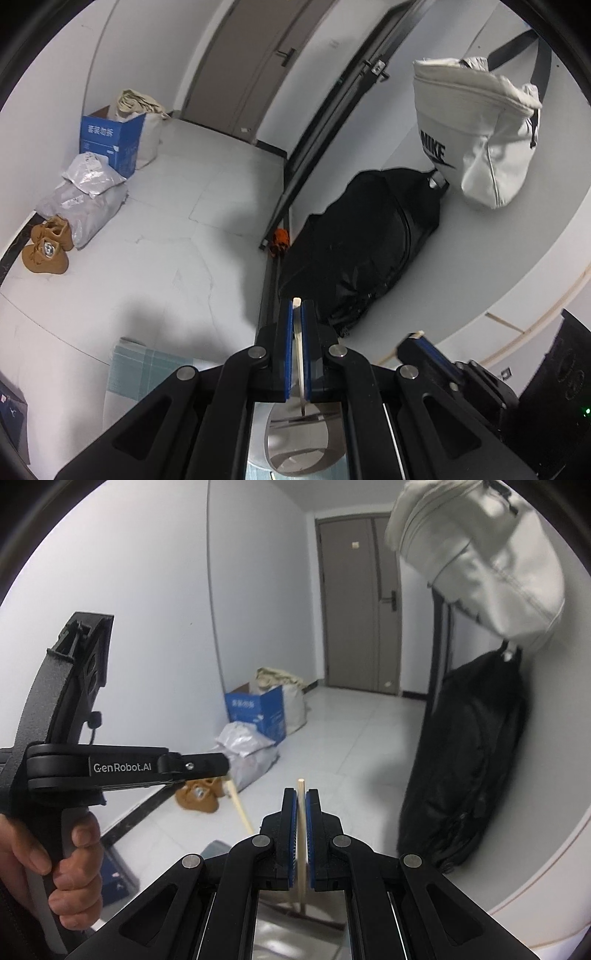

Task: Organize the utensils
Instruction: 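Raise both held chopsticks and carry them over the white utensil holder, then open both tools to drop the chopsticks into the holder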

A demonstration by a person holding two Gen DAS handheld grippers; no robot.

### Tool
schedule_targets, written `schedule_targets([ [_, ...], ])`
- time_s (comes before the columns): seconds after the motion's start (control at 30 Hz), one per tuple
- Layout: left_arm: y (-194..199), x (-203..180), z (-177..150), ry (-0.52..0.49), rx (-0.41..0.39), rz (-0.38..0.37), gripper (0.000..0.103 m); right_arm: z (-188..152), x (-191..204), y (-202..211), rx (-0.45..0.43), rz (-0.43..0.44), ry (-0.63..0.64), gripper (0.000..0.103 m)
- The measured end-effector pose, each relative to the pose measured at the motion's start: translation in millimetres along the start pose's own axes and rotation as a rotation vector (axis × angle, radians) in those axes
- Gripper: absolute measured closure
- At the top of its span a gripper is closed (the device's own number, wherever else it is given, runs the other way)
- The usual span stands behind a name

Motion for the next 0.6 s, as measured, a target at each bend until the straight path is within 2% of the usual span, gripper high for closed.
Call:
schedule_targets([
  [0.13,6,0,-1,0.018,0.022,-0.027,0.101,-5,3,-5,0.036,0.052,-0.046,0.095],
  [0.17,10,-1,-1,0.006,0.019,-0.014,0.098,-6,2,-2,0.033,0.058,-0.061,0.093],
  [0.2,12,-3,-2,-0.008,0.012,-0.005,0.096,-6,0,0,0.031,0.06,-0.07,0.085],
  [0.23,15,-4,-2,-0.017,0.006,0.001,0.088,-8,-4,4,0.028,0.06,-0.096,0.078],
  [0.27,18,-4,-3,-0.023,0.002,0.011,0.079,-10,-7,8,0.026,0.066,-0.118,0.076],
  [0.33,24,-3,-5,-0.024,-0.014,0.03,0.07,-14,-14,17,0.024,0.06,-0.155,0.07],
  [0.37,27,-4,-6,-0.025,-0.02,0.036,0.068,-16,-17,22,0.025,0.051,-0.167,0.067],
  [0.43,34,-6,-8,-0.036,-0.03,0.069,0.067,-20,-24,30,0.027,0.035,-0.187,0.056],
  [0.5,39,-10,-11,-0.056,-0.033,0.096,0.063,-24,-29,37,0.024,0.028,-0.207,0.055],
  [0.6,48,-17,-17,-0.084,-0.044,0.13,0.052,-29,-33,54,0.021,0.012,-0.231,0.049],
])
Point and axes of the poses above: each gripper's, at about its wrist camera, not at the fingertips, and y roughly against the way its jaws point, x to its left, z to its top, the point moved 6 cm from there along -y, roughly the way its jaws point, and after that the axes turned 9 degrees about -z, right-handed, at the moved point
